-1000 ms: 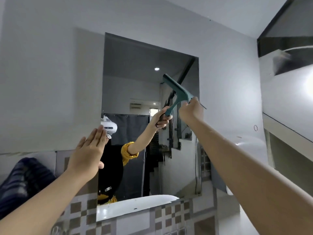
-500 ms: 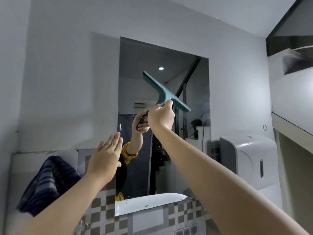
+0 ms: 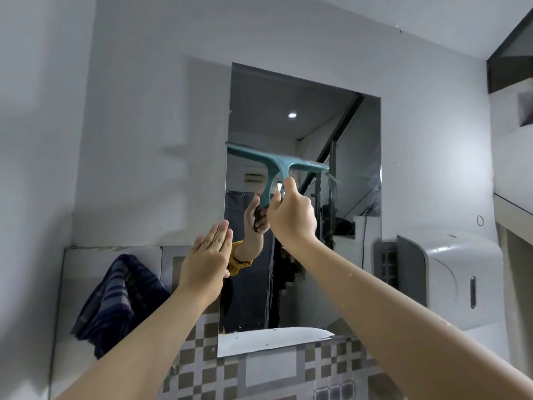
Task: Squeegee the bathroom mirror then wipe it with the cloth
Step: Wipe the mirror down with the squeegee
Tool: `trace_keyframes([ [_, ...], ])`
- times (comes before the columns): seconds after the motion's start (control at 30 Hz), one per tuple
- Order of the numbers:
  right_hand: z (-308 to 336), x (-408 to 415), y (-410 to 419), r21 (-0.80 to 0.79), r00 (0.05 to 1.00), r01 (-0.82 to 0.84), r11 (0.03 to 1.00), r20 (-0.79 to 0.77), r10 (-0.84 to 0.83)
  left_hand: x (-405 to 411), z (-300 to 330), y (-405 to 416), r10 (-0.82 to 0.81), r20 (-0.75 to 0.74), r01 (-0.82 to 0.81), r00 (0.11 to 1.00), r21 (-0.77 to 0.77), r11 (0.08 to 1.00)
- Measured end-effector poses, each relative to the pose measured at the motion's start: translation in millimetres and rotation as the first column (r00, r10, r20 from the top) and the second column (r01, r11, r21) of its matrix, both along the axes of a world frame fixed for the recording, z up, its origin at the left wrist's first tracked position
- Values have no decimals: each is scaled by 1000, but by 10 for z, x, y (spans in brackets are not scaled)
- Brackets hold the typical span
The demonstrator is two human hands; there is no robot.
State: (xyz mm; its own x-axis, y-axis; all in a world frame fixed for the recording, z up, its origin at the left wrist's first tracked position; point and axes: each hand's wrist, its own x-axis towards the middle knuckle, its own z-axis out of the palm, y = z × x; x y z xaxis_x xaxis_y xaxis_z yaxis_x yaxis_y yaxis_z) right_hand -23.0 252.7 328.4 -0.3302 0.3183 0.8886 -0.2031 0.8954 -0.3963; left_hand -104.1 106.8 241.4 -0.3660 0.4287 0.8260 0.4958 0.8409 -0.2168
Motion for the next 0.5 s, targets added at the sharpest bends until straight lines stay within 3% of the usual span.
trace_keyframes([
  [0.27,-98,4,338,286,985,156,945,20,-169,-32,-37,9,49,-37,-49,998,-3,999],
  [0.5,-65,112,799,515,957,256,818,-15,-290,-22,-245,76,44,-1,-44,999,40,998],
])
